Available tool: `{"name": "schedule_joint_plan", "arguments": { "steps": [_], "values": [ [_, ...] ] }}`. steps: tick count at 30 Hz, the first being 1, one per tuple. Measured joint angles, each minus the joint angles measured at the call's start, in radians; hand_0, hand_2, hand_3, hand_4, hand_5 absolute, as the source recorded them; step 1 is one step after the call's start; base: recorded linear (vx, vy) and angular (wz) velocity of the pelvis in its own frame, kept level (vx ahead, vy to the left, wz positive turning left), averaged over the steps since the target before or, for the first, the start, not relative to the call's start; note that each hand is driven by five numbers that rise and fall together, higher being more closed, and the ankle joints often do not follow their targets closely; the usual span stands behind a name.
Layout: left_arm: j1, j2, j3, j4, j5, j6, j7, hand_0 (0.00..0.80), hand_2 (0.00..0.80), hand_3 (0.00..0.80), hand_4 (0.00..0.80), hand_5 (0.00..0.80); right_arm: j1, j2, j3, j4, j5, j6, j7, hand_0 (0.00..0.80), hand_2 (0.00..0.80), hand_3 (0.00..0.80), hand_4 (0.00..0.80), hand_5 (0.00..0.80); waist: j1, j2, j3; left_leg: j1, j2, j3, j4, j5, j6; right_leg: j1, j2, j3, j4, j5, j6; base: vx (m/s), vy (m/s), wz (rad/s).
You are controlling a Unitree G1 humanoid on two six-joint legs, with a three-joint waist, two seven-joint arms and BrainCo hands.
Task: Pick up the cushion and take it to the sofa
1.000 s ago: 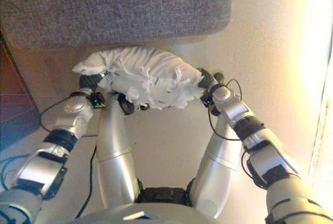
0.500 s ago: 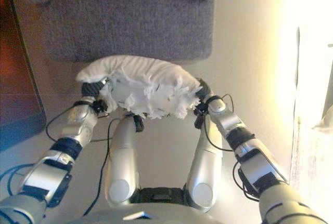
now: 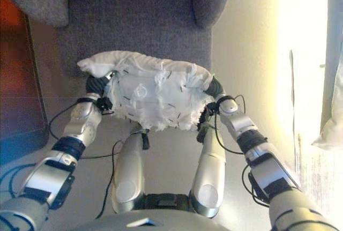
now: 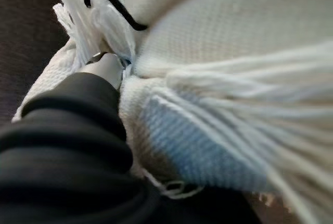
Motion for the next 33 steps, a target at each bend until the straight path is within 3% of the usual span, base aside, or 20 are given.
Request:
{"name": "schedule_joint_plan", "arguments": {
  "steps": [4, 11, 16, 22, 26, 33],
  "values": [
    [0.004, 0.000, 0.002, -0.015, 0.024, 0.020, 0.000, 0.800, 0.800, 0.800, 0.800, 0.800, 0.016, -0.008, -0.023, -0.021, 0.024, 0.006, -0.008, 0.800, 0.800, 0.800, 0.800, 0.800, 0.002, 0.003, 0.000, 0.064, -0.002, 0.001, -0.053, 0.017, 0.004, 0.074, 0.009, -0.015, -0.061, 0.022, 0.008, 0.120, -0.015, 0.01],
    [0.170, -0.009, 0.039, -0.248, 0.066, 0.053, 0.004, 0.800, 0.800, 0.800, 0.800, 0.800, 0.272, 0.004, -0.180, -0.244, 0.094, -0.008, -0.010, 0.800, 0.800, 0.800, 0.800, 0.800, 0.000, 0.027, -0.019, 0.276, -0.003, 0.021, -0.156, 0.017, 0.006, 0.315, 0.042, -0.037, -0.236, 0.068, 0.047, 0.211, -0.011, -0.05],
    [0.249, -0.037, 0.066, -0.330, 0.113, 0.122, 0.001, 0.800, 0.800, 0.800, 0.800, 0.800, 0.363, 0.016, -0.216, -0.275, 0.071, 0.000, -0.009, 0.800, 0.800, 0.800, 0.800, 0.800, -0.003, 0.042, -0.122, 0.404, -0.004, 0.035, -0.239, 0.017, 0.001, 0.460, 0.070, -0.039, -0.375, 0.119, 0.062, 0.303, -0.003, -0.11],
    [0.350, -0.059, 0.099, -0.358, 0.144, 0.164, -0.020, 0.800, 0.800, 0.800, 0.800, 0.800, 0.460, 0.055, -0.218, -0.276, 0.070, 0.015, -0.007, 0.800, 0.800, 0.800, 0.800, 0.800, -0.026, 0.033, -0.334, 0.530, 0.001, 0.054, -0.333, 0.015, -0.007, 0.616, 0.110, -0.039, -0.538, 0.152, 0.084, 0.176, -0.026, -0.02],
    [0.372, -0.060, 0.127, -0.365, 0.146, 0.188, -0.042, 0.800, 0.800, 0.800, 0.800, 0.800, 0.489, 0.069, -0.218, -0.284, 0.065, 0.020, 0.001, 0.800, 0.800, 0.800, 0.800, 0.800, -0.026, 0.028, -0.402, 0.557, 0.012, 0.060, -0.334, 0.006, -0.019, 0.650, 0.125, -0.037, -0.561, 0.156, 0.084, 0.089, -0.058, -0.03],
    [0.423, -0.062, 0.144, -0.385, 0.150, 0.237, -0.056, 0.800, 0.800, 0.800, 0.800, 0.800, 0.509, 0.071, -0.215, -0.285, 0.026, 0.043, 0.020, 0.800, 0.800, 0.800, 0.800, 0.800, -0.027, 0.023, -0.442, 0.589, 0.018, 0.086, -0.334, 0.002, -0.014, 0.664, 0.132, -0.013, -0.561, 0.154, 0.080, -0.001, -0.092, -0.10]
  ]
}}
